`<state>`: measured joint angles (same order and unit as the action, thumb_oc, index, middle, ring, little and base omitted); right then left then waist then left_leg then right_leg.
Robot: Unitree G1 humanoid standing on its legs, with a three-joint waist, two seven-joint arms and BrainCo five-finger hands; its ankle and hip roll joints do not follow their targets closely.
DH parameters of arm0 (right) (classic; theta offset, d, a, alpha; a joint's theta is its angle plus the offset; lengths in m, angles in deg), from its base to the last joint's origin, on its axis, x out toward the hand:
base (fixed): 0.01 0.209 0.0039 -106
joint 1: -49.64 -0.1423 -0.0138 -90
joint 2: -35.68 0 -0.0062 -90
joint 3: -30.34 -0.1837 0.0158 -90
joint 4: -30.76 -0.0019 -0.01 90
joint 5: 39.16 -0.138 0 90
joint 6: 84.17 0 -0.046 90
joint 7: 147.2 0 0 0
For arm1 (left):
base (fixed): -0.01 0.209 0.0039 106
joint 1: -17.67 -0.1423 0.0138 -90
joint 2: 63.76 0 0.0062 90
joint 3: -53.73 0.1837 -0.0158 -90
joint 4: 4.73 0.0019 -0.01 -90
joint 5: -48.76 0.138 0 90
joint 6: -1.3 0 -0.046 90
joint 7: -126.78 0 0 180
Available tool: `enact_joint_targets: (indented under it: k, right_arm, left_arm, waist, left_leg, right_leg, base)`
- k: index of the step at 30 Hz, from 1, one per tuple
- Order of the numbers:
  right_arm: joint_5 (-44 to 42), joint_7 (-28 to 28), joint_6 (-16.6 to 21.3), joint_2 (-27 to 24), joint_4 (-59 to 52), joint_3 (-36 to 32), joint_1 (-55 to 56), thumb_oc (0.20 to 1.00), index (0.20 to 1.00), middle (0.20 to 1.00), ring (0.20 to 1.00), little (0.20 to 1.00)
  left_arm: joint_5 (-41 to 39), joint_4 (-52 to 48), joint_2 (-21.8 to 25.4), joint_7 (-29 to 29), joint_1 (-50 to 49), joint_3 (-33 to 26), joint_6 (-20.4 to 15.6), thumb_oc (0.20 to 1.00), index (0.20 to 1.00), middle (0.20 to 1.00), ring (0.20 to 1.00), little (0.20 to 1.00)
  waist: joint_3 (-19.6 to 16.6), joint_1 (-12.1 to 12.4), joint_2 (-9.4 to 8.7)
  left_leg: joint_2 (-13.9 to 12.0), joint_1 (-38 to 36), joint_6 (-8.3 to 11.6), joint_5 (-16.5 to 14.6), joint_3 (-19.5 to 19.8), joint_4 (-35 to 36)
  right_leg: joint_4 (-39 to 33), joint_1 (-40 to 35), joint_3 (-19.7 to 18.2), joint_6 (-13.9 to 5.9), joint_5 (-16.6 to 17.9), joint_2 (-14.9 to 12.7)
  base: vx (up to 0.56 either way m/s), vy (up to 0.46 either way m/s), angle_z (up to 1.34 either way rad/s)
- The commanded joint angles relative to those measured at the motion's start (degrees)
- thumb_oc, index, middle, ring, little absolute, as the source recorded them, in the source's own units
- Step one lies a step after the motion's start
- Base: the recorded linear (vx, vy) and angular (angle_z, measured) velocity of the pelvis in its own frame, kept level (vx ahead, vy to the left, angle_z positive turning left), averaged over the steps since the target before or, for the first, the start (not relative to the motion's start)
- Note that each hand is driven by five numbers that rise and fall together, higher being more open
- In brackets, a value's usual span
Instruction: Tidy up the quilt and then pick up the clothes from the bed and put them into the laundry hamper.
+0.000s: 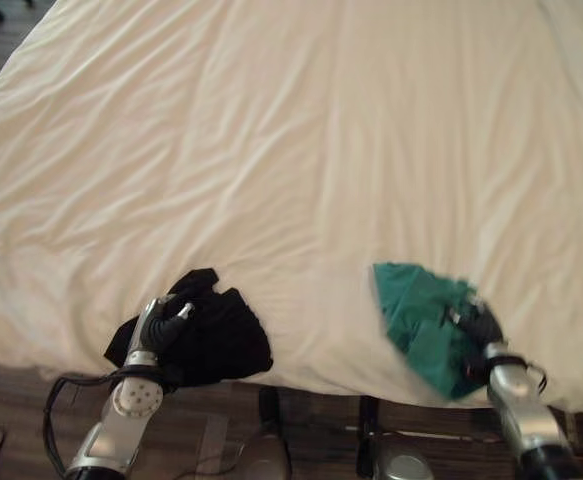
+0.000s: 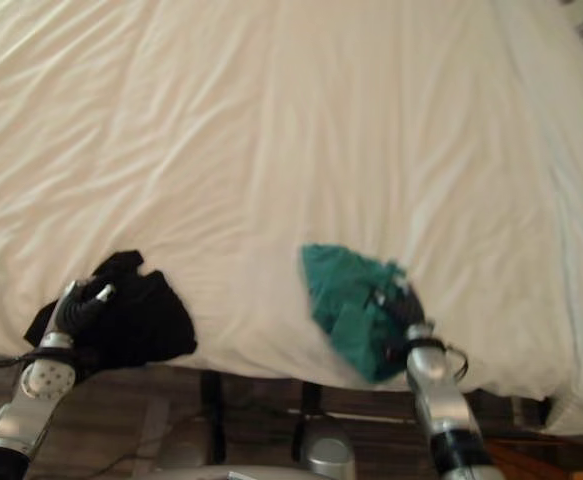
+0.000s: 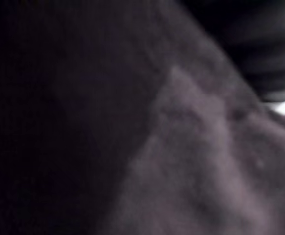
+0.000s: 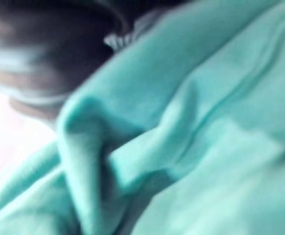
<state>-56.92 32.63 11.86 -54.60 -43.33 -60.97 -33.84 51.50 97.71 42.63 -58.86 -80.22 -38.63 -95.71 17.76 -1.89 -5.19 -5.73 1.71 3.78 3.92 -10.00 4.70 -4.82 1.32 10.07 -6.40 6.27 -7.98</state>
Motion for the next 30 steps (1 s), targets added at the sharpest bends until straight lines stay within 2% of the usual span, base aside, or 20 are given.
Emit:
enact_joint_targets:
  k: [1,4,5,8,10,11,12,13,14,15,17,19,21,23,24,26,27,28,29,30]
  right_arm:
    - [-11.44,5.18,1.71,0.23,-2.42,0.8,6.93,0.2,0.2,0.2,0.2,0.2]
    - [-13.98,8.76,2.8,1.6,-9.64,0.0,11.44,0.2,0.2,0.2,0.2,0.2]
    - [-14.06,9.43,4.36,0.9,-11.47,2.95,9.13,0.2,0.2,0.2,0.2,0.2]
    - [-13.2,8.06,4.63,0.56,-10.18,7.21,4.35,0.2,0.2,0.2,0.2,0.2]
    - [-7.17,5.18,5.84,-1.34,-9.27,11.57,-2.3,0.2,0.2,0.2,0.2,0.2]
    - [-1.54,0.7,6.78,-2.96,-8.85,11.1,-5.95,0.2,0.2,0.2,0.2,0.2]
    - [-1.52,0.69,6.8,-2.97,-8.81,11.09,-6.03,0.2,0.2,0.2,0.2,0.2]
    - [1.89,-1.52,6.94,-3.81,-9.56,10.11,-6.93,0.2,0.2,0.2,0.2,0.2]
    - [6.01,-4.43,6.9,-4.54,-10.39,9.33,-7.56,0.2,0.2,0.2,0.2,0.2]
    - [6.1,-4.52,6.87,-4.51,-10.41,9.36,-7.56,0.2,0.2,0.2,0.2,0.2]
    - [10.04,-6.71,6.88,-5.14,-10.9,8.24,-7.84,0.2,0.2,0.2,0.2,0.2]
    - [11.32,-8.67,6.38,-4.68,-10.76,7.23,-6.06,0.2,0.2,0.2,0.2,0.2]
    - [11.05,-8.55,5.08,-2.84,-9.84,6.3,-2.78,0.2,0.2,0.2,0.2,0.2]
    - [10.97,-8.22,4.59,-0.36,-8.27,5.54,0.2,0.2,0.2,0.2,0.2,0.2]
    - [11.89,-8.24,3.51,0.8,-7.71,5.51,1.13,0.2,0.2,0.2,0.2,0.2]
    - [12.62,-8.31,3.47,0.85,-7.62,5.88,1.37,0.2,0.2,0.2,0.2,0.2]
    - [12.49,-8.46,3.17,1.12,-7.64,6.15,1.33,0.2,0.2,0.2,0.2,0.2]
    - [11.25,-9.27,2.73,1.05,-8.13,5.63,2.32,0.2,0.2,0.2,0.2,0.2]
    - [11.24,-9.26,2.73,0.99,-8.14,5.56,2.31,0.2,0.2,0.2,0.2,0.2]
    - [10.82,-9.95,3.17,0.67,-7.77,4.99,2.67,0.2,0.2,0.2,0.2,0.2]
  left_arm:
    - [-8.71,-0.35,-1.61,0.84,-0.22,-2.79,-3.34,0.2,0.2,0.2,0.2,0.2]
    - [-15.46,-2.35,-5.07,1.05,-1.36,-3.28,-5.2,0.2,0.2,0.2,0.2,0.2]
    - [-19.35,-2.4,-7.59,0.46,-1.86,-2.43,-6.64,0.2,0.2,0.2,0.2,0.2]
    - [-21.62,-0.32,-8.54,-0.58,-1.15,-1.91,-7.47,0.2,0.2,0.2,0.2,0.2]
    - [-23.32,1.42,-9.75,-2.65,0.01,-0.93,-8.75,0.2,0.2,0.2,0.2,0.2]
    - [-23.16,2.85,-10.46,-5.34,2.27,0.31,-9.61,0.2,0.2,0.2,0.2,0.2]
    - [-23.15,2.87,-10.48,-5.35,2.34,0.31,-9.61,0.2,0.2,0.2,0.2,0.2]
    - [-23.29,3.2,-11.25,-5.81,2.83,1.05,-9.62,0.2,0.2,0.2,0.2,0.2]
    - [-24.41,3.15,-12.04,-6.21,3.06,1.93,-9.97,0.2,0.2,0.2,0.2,0.2]
    - [-24.43,3.13,-12.04,-6.21,3.03,1.93,-9.97,0.2,0.2,0.2,0.2,0.2]
    - [-24.37,2.35,-12.37,-6.78,2.5,2.03,-10.07,0.2,0.2,0.2,0.2,0.2]
    - [-25.65,1.39,-12.89,-6.68,1.84,3.05,-9.93,0.2,0.2,0.2,0.2,0.2]
    - [-26.07,1.31,-13.34,-5.51,0.48,3.88,-9.0,0.2,0.2,0.2,0.2,0.2]
    - [-25.21,0.83,-13.18,-4.5,-0.14,4.49,-8.23,0.2,0.2,0.2,0.2,0.2]
    - [-24.08,0.37,-12.99,-4.13,-0.88,5.91,-7.34,0.2,0.2,0.2,0.2,0.2]
    - [-24.02,0.82,-13.08,-4.27,-0.92,6.49,-7.04,0.2,0.2,0.2,0.2,0.2]
    - [-23.91,1.83,-13.19,-5.0,-0.09,7.59,-6.82,0.2,0.2,0.2,0.2,0.2]
    - [-24.46,3.34,-14.51,-5.23,1.65,9.88,-6.82,0.2,0.2,0.2,0.2,0.2]
    - [-24.47,3.44,-14.58,-5.23,1.74,9.93,-6.87,0.2,0.2,0.2,0.2,0.2]
    - [-24.25,4.65,-14.35,-4.36,2.95,11.17,-6.67,0.2,0.2,0.2,0.2,0.2]
  waist:
    - [-3.16,-2.73,0.89]
    - [-3.84,-4.57,1.61]
    - [-4.3,-4.66,2.74]
    - [-4.63,-2.54,3.33]
    - [-4.83,0.74,4.02]
    - [-4.54,2.85,4.46]
    - [-4.69,2.67,4.52]
    - [-4.71,3.12,4.95]
    - [-5.14,2.27,5.05]
    - [-5.06,2.22,5.03]
    - [-5.82,1.4,5.09]
    - [-6.95,1.21,5.19]
    - [-8.17,1.97,5.6]
    - [-8.59,3.11,5.35]
    - [-8.22,3.55,5.52]
    - [-7.92,3.44,5.89]
    - [-7.41,2.92,6.29]
    - [-5.67,1.28,6.84]
    - [-5.74,1.31,6.89]
    - [-5.19,1.4,7.82]
  left_leg:
    - [-0.61,-2.24,0.31,-4.46,-4.86,0.3]
    - [-0.18,-2.37,0.18,-4.59,-3.44,0.3]
    - [0.56,-1.88,-0.34,-4.03,-1.02,0.3]
    - [1.37,-1.99,-0.62,-3.78,1.7,0.3]
    - [2.6,-1.53,-0.74,-3.48,4.64,0.3]
    - [3.04,0.66,0.13,-2.44,4.7,0.3]
    - [3.03,0.99,0.13,-2.27,4.9,0.3]
    - [2.27,1.86,0.08,-1.78,1.74,0.3]
    - [-0.36,0.88,0.26,-3.61,-9.5,-0.12]
    - [-0.32,0.75,0.27,-3.66,-9.48,-0.12]
    - [-4.11,-0.98,0.22,-4.06,-22.6,-0.55]
    - [-7.27,-2.57,0.89,-2.39,-29.13,-1.34]
    - [-6.53,-2.64,1.48,-0.82,-26.8,-1.28]
    - [-3.75,-2.39,-0.39,-2.07,-23.54,-0.44]
    - [0.24,-2.81,-3.43,-4.8,-19.59,0.17]
    - [1.3,-3.12,-4.04,-5.81,-17.7,0.3]
    - [1.71,-2.9,-4.42,-6.2,-14.76,0.3]
    - [2.95,-3.29,-3.93,-5.79,-8.89,0.3]
    - [2.99,-3.2,-3.95,-5.86,-8.88,0.3]
    - [2.93,-2.07,-4.0,-5.29,-6.77,0.3]
  right_leg:
    - [4.67,-1.04,-1.83,-2.59,-7.83,-0.04]
    - [8.37,-0.67,-4.61,-2.79,-8.55,0.44]
    - [9.43,0.91,-14.15,-0.87,-10.57,4.99]
    - [6.54,-1.64,-12.78,0.91,-11.29,5.47]
    - [1.89,-4.55,-8.66,0.73,-10.71,4.48]
    - [-0.14,-5.37,-3.65,0.12,-10.68,2.97]
    - [-0.14,-5.14,-3.46,0.14,-10.57,3.0]
    - [-0.18,-5.13,0.44,-0.58,-10.96,1.84]
    - [-0.18,-6.19,6.0,-1.73,-11.53,-0.68]
    - [-0.18,-6.34,6.05,-1.76,-11.59,-0.72]
    - [0.05,-7.57,13.43,-2.24,-9.85,-2.92]
    - [0.53,-9.99,19.97,-1.7,-9.23,-3.72]
    - [2.22,-12.13,22.34,-1.71,-10.15,-3.93]
    - [8.43,-12.82,25.97,-3.12,-8.77,-6.44]
    - [20.3,-11.17,27.44,-5.61,-4.93,-12.13]
    - [25.04,-9.79,25.59,-5.97,-4.27,-12.86]
    - [28.49,-6.34,20.21,-5.14,-6.39,-10.81]
    - [29.64,1.08,8.18,-4.97,-10.58,-3.93]
    - [29.81,1.24,8.13,-5.01,-10.67,-3.99]
    - [24.11,1.43,6.98,-3.83,-12.09,-2.91]
  base:
    - [0.01,0.116,-0.23]
    - [-0.03,0.061,0.08]
    - [-0.02,0.015,0.26]
    - [0.05,-0.061,0.49]
    - [0.03,-0.032,0.82]
    - [-0.07,0.013,0.88]
    - [-0.11,0.075,1.12]
    - [-0.02,0.199,1.9]
    - [-0.01,0.2,1.95]
    - [-0.01,0.231,2.27]
    - [-0.05,0.219,2.05]
    - [0.08,0.231,2.59]
    - [0.22,0.24,2.98]
    - [0.27,0.464,2.27]
    - [0.25,0.463,1.86]
    - [0.21,0.316,2.43]
    - [0.27,0.268,2.33]
    - [0.19,0.152,1.25]
    - [0.12,0.036,2.26]
    - [0.02,-0.044,1.69]
